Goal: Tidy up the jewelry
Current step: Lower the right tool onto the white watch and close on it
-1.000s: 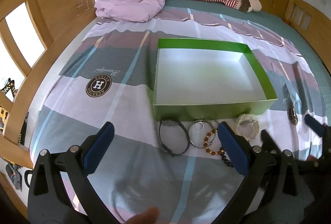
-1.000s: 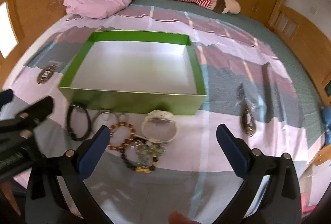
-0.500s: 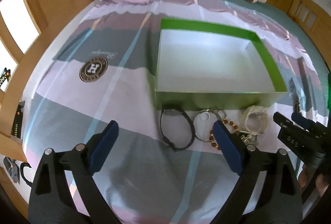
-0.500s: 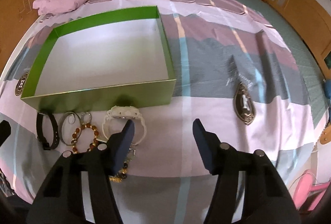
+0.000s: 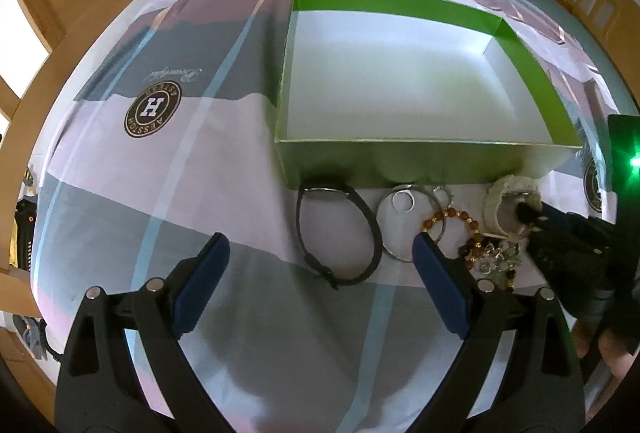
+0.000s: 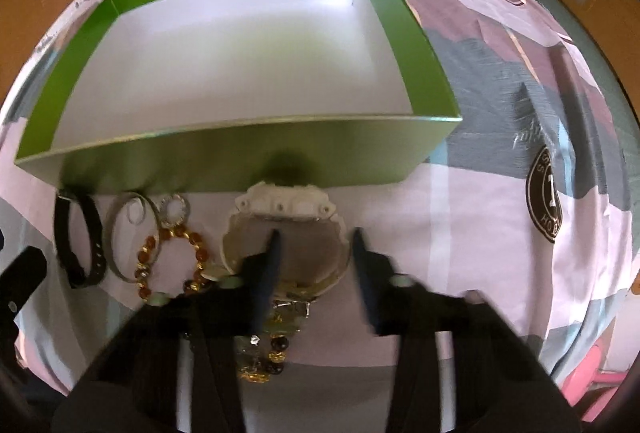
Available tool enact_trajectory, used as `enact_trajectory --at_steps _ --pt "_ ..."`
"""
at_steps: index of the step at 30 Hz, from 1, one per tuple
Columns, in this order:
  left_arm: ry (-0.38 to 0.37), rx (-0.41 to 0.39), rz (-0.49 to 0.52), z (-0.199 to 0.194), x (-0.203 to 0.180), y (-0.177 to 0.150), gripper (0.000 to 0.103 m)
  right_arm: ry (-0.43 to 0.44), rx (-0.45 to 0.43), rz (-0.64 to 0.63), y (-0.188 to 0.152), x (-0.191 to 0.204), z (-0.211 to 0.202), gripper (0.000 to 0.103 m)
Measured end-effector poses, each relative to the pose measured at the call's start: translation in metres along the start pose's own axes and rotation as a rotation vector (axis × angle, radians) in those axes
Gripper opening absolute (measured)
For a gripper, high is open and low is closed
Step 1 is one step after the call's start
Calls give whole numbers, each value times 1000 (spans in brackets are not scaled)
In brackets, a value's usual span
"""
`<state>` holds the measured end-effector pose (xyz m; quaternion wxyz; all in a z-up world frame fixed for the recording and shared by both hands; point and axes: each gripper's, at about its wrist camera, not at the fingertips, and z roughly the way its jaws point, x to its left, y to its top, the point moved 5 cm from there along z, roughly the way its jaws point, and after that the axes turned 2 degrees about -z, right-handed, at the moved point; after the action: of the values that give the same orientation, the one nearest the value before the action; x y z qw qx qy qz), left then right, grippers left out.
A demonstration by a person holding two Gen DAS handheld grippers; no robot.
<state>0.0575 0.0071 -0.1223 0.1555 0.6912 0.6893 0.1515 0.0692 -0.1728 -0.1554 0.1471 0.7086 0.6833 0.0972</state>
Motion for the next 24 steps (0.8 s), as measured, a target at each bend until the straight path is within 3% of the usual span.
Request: enact_trajectory --at_steps 1,4,8,12,14,17,24 --pt "-2 2 0 1 -1 0 94 -16 -6 -4 -1 -2 -1 17" --pt "-4 7 3 3 -3 0 94 -21 -20 7 -3 -7 -2 5" --pt "7 6 18 6 -7 -1 91 -6 -31 34 -4 -18 -6 5" --pt "21 25 23 11 -10 -3 70 -17 -48 45 -4 -25 -12 5" --pt "25 35 26 15 -10 -4 67 -16 -57 51 -2 -27 -15 5" --pt "21 42 27 17 -13 -5 68 -20 -61 45 -2 -28 -16 5" --pt "-5 15 23 16 -14 0 80 -14 -64 45 -2 -31 -15 6"
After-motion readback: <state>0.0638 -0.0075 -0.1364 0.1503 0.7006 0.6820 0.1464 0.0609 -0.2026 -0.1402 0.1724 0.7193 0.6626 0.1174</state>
